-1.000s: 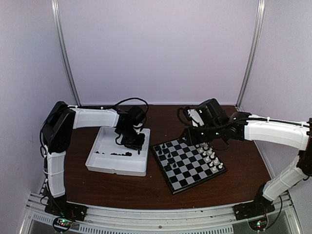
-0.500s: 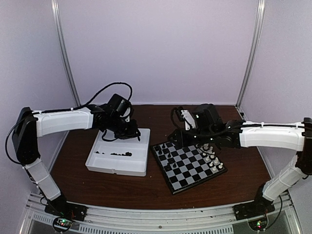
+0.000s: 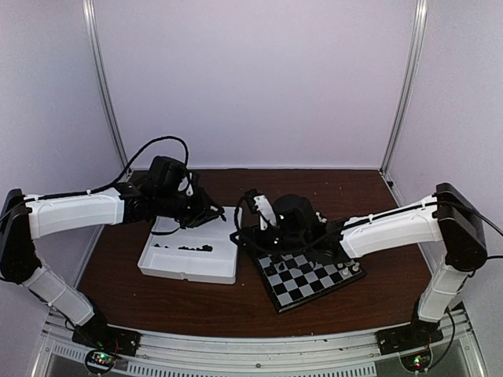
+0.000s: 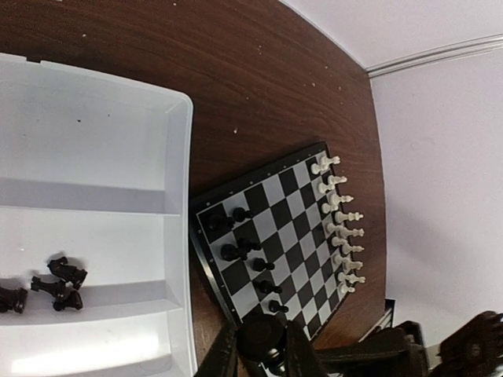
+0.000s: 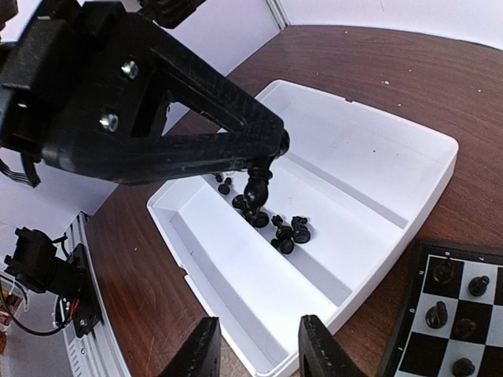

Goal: Set up the chess pieces on the board
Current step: Pick up the chess piece from the storage box.

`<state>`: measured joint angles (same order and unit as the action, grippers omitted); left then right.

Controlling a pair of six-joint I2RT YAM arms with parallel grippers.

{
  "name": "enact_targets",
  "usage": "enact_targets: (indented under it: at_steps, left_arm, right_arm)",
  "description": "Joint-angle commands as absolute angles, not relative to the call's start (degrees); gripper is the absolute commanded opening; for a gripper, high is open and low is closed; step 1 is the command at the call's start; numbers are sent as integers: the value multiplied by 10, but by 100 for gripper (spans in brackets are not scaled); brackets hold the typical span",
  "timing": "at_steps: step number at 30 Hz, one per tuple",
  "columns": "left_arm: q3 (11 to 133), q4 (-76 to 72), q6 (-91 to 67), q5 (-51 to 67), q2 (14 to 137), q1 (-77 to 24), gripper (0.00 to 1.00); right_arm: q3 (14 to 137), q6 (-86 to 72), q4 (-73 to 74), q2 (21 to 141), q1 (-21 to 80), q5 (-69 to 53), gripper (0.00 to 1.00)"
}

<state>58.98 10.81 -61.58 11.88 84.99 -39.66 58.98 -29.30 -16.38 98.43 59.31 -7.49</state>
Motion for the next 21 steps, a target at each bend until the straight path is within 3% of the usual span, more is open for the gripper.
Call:
enact_targets:
  at_steps: [1, 21]
  left_arm:
    - [566, 41, -668, 165, 828, -389, 16]
    - [515, -24, -718, 209, 809, -378, 16]
  right_arm:
    - [624, -290, -242, 1019, 605, -48, 37]
    - [695, -282, -208, 1073, 607, -3, 31]
